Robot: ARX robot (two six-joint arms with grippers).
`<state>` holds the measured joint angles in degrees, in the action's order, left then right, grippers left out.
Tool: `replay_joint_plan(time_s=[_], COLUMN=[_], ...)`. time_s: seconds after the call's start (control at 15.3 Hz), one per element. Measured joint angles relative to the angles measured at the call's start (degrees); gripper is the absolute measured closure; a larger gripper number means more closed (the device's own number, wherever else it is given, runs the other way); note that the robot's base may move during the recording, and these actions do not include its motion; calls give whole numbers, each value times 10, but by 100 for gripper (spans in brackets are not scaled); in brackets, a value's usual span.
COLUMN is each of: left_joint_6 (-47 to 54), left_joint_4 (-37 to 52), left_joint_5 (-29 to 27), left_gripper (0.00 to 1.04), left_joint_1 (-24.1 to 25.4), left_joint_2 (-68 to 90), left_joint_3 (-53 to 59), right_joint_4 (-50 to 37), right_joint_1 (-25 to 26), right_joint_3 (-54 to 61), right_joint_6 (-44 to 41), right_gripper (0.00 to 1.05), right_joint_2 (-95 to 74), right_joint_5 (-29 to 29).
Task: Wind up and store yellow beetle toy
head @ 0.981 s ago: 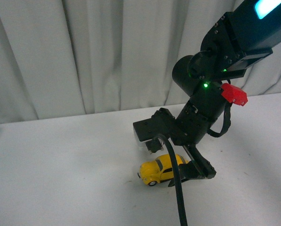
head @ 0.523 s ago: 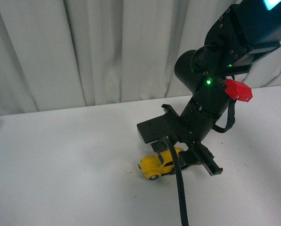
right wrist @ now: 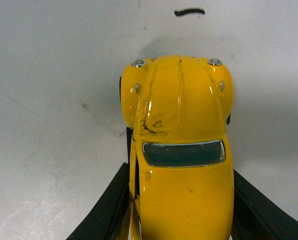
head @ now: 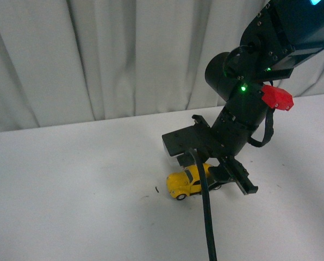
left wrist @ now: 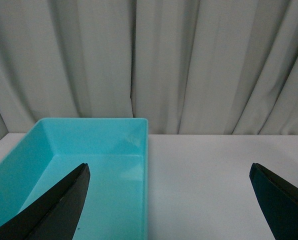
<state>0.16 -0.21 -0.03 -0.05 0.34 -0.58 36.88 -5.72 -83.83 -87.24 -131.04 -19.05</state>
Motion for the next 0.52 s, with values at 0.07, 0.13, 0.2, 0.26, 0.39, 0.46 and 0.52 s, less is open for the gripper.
replay_joint_plan(time_s=[0.07, 0.13, 0.2, 0.26, 0.39, 0.46, 0.52], left_joint_6=[0, 0, 0, 0, 0, 0, 0], left_joint_4=[0, 0, 0, 0, 0, 0, 0], left_joint_5=[0, 0, 0, 0, 0, 0, 0], left_gripper=[7, 7, 7, 7, 7, 7, 7], left_joint_1=[0, 0, 0, 0, 0, 0, 0], left_joint_2=[0, 0, 0, 0, 0, 0, 0], left_joint_3=[0, 0, 0, 0, 0, 0, 0], right_joint_4=[3, 4, 4, 2, -9, -14, -19], right_joint_1=[10, 17, 22, 25, 33, 40, 48], right_joint_3=[-3, -5, -5, -4, 5, 11, 17], right_joint_6=[-9, -14, -16, -17, -21, -24, -28], right_gripper=[61, 61, 61, 61, 61, 61, 61], right_joint_2=[-3, -5, -5, -6, -6, -4, -1], right_joint_5=[0, -1, -3, -6, -17, -22, -24])
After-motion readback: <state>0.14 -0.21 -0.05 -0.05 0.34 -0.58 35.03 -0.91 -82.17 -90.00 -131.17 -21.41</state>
